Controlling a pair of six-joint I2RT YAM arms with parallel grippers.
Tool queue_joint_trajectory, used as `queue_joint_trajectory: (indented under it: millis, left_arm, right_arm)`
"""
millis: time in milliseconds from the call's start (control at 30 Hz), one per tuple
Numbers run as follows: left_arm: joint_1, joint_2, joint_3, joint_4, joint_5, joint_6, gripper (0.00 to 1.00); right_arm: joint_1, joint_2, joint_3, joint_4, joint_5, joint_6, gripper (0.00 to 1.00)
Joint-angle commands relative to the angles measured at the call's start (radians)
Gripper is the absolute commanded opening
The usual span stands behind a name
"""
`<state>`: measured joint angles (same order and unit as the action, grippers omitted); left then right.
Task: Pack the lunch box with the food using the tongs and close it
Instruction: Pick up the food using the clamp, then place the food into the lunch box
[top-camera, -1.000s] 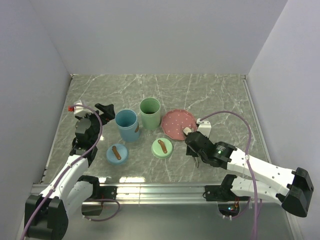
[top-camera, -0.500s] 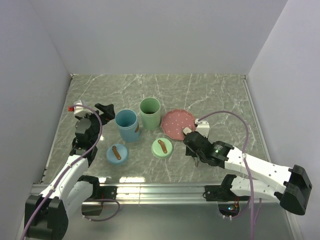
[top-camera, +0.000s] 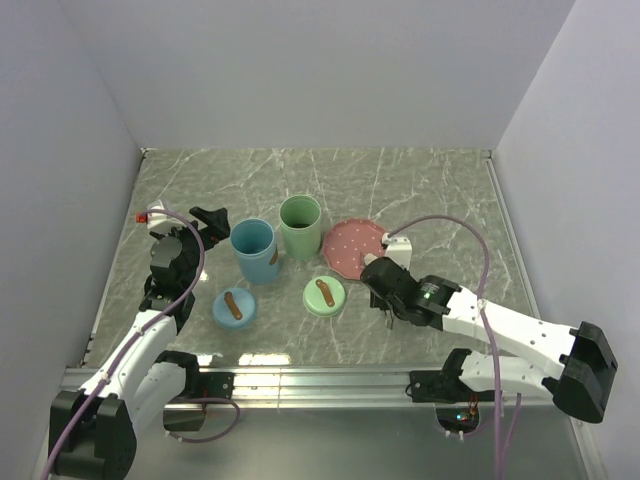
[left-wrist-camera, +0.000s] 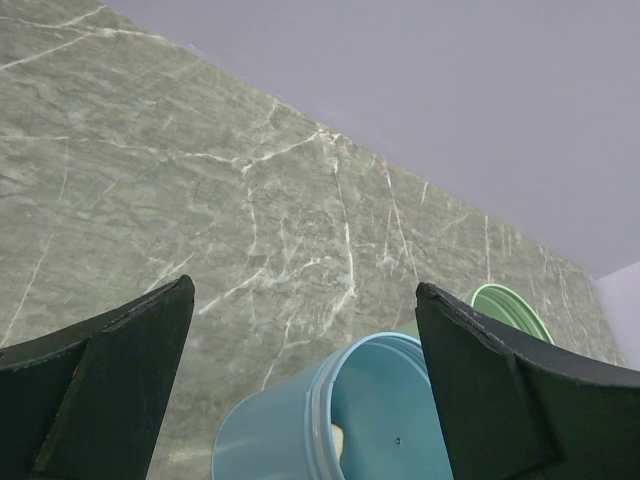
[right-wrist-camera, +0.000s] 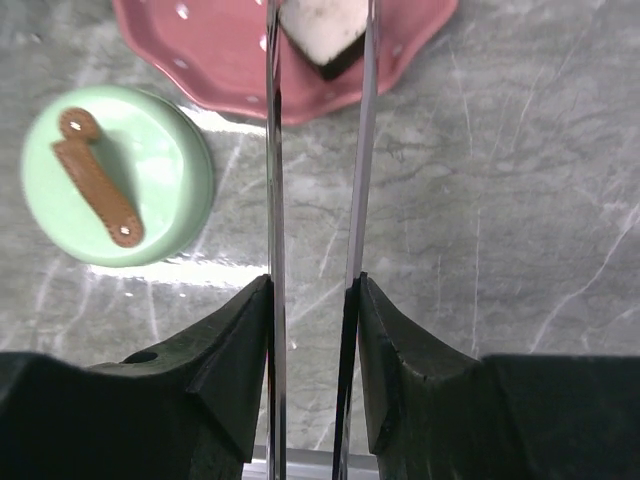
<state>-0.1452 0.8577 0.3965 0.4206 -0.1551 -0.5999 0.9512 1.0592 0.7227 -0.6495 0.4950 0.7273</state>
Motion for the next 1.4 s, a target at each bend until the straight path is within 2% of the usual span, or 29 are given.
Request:
queue_joint_trajectory:
  millis: [0,367,667,967,1367]
  left_arm:
    - [0.004,-0.02,-0.007,0.023,0.005,-0.014,0.99]
    - [0.006,-0.011,-0.007,0.026,0.0,-0.014,0.99]
    - [0.007,0.02,0.001,0.035,-0.009,-0.012,1.0]
    - [0.007,0.021,0.001,0.03,-0.023,-0.012,0.99]
    - [0.009,0.063,0.007,0.046,-0.024,-0.017,0.99]
  right_arm:
    - [0.001,0.005,0.113,0.011,0.076,-0.04,0.36]
    - [-0.114,0.09,0.302,0.068,0.074,-0.208,0.36]
    - [-0.118,0.24,0.593,0.105,0.027,-0.354,0.36]
    - [-0.032,0.373,0.764,0.134,-0.062,-0.465,0.36]
    - [0.086,0.421,0.759,0.191,-0.177,-0.529,0.36]
